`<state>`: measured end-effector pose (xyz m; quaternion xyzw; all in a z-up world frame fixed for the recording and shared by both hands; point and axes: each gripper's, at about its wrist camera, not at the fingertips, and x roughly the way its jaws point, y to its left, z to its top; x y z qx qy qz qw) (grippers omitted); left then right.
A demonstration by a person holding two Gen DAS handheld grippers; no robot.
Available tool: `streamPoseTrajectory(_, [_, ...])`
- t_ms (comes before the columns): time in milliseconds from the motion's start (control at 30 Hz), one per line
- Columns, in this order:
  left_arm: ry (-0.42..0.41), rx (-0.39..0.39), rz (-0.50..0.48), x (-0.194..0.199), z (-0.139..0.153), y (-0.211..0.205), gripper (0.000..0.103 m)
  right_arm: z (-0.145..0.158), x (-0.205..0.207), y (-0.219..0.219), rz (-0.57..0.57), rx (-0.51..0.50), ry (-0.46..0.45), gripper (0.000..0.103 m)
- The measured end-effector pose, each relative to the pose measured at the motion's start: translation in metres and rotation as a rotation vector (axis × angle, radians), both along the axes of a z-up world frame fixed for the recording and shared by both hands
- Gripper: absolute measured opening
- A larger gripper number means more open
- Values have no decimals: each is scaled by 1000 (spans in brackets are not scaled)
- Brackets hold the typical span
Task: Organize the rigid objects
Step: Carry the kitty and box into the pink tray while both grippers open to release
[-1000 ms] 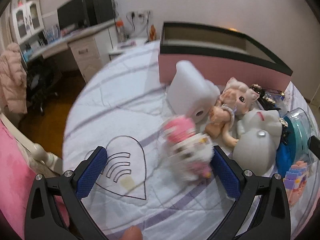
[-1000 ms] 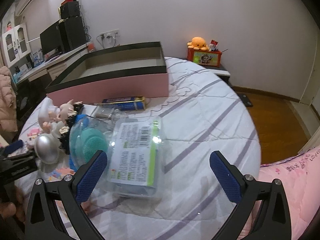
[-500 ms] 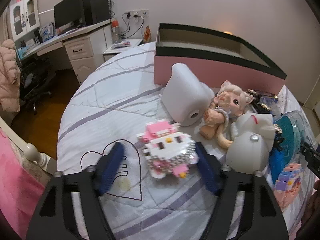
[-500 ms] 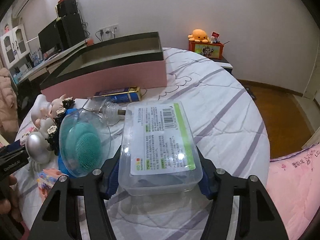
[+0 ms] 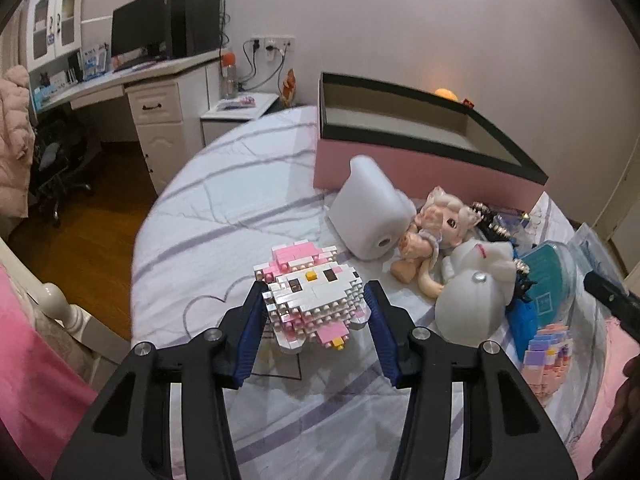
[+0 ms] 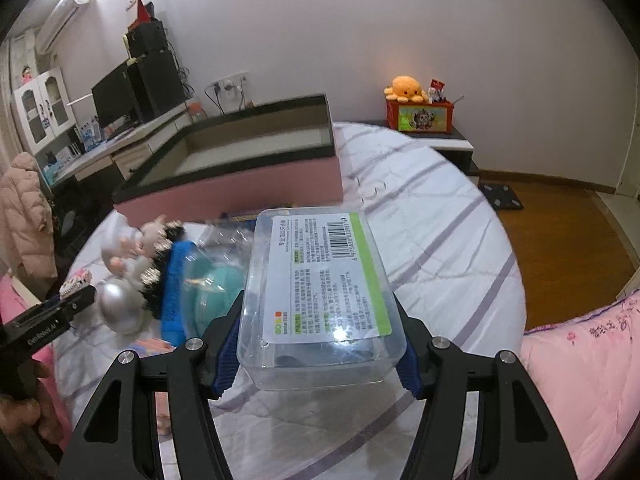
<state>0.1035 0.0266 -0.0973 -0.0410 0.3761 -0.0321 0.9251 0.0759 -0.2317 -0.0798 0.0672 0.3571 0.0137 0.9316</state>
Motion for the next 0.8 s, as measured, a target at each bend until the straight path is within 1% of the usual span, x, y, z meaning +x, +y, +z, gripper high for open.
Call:
streamPoseTrajectory(200, [-59,-5,-15,-2,27,-3,50,27,11,13,59,-4,-50,64])
streamPoseTrajectory(400, [-146,-4,-53,22,68,-14,50,59,51,24,110,-19,-91,64])
streamPoseTrajectory(467, [-176,6,-64,35,82,-21,50,64,71,26,122,-14,-85,64])
streamPoseTrajectory(533, [-188,5,-74,51,90,-29,50,67,95,29,125,-37,-76,64])
streamPoseTrajectory(600, [-200,19,-77,71,97,-37,50,66,121,30,135,-19,-48,64])
streamPoseTrajectory(667, [-187,20,-84,95,98,-45,50,64,141,32,140,-22,-25,64])
streamPoseTrajectory(700, [-179,19,-88,107,97,-48,50,59,158,32,142,-19,1,64])
streamPoseTrajectory(800, [-133,31,-91,144,87,-58,50,45,192,34,147,-11,68,64])
